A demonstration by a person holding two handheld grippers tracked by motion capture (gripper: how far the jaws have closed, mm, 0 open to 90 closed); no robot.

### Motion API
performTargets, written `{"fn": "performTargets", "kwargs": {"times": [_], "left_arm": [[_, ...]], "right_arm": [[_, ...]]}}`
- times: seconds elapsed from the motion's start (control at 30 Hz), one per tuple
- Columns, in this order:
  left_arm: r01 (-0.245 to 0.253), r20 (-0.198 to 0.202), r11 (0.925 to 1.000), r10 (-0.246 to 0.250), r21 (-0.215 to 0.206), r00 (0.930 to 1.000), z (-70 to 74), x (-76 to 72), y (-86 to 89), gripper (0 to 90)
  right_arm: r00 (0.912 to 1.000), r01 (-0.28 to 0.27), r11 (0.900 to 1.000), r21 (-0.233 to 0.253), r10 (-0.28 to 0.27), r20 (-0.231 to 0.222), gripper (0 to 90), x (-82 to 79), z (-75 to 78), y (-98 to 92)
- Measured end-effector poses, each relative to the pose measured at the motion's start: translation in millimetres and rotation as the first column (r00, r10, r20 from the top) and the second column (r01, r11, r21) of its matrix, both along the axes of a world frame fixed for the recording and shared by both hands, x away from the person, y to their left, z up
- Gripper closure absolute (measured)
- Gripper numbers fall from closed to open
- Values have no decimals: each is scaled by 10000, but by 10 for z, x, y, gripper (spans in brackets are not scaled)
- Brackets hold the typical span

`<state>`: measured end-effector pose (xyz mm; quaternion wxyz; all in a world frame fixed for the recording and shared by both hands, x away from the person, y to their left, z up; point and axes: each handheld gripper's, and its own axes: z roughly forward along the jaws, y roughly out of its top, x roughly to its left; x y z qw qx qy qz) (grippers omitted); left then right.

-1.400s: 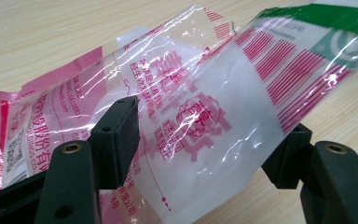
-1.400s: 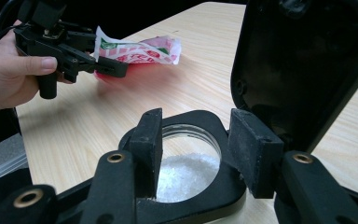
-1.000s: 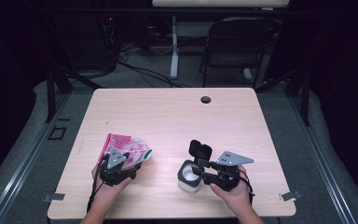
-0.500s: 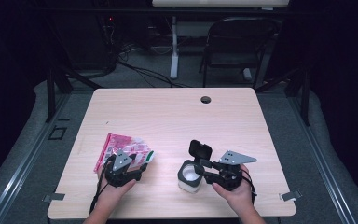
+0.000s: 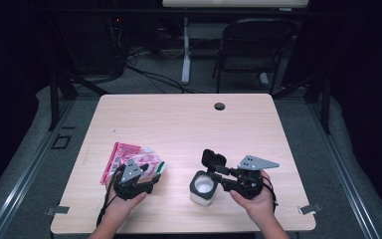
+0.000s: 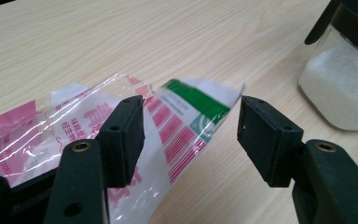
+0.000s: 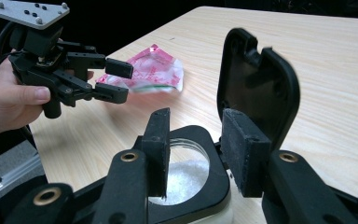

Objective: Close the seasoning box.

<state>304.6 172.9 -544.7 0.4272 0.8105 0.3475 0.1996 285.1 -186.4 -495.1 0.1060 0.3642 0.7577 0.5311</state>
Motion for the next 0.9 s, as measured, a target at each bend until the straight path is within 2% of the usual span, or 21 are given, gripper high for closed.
{"fn": "performTargets", "kwargs": {"times": [0.13,0.23,0.3,0.43,0.6,0.7,0.9], "left_arm": [[131,-8,9998,-131,-116,9999,26,-16,-12,428],[134,-1,9996,-134,-230,9999,47,-26,-19,429],[150,-102,9992,-154,-357,9998,67,-35,-26,437],[264,-24,9993,-264,-281,9996,111,-56,-45,450],[303,22,9992,-303,-248,9995,128,-70,-47,451],[244,67,9994,-242,-255,9997,140,-70,-34,450],[218,59,9993,-216,-306,9997,163,-78,-18,451]], "right_arm": [[10000,-25,9991,-435,27,40,630,-49,45,-39],[9999,127,9983,-570,-125,38,631,-82,68,-92],[9997,249,9984,-509,-246,61,644,-88,74,-126],[9991,420,9973,-595,-417,72,651,-75,96,-189],[9986,454,9968,-657,-471,-251,652,-28,125,-233],[9989,392,9979,-522,-404,-231,680,-21,155,-246],[9980,632,9952,-743,-635,-16,662,7,224,-274]]}}
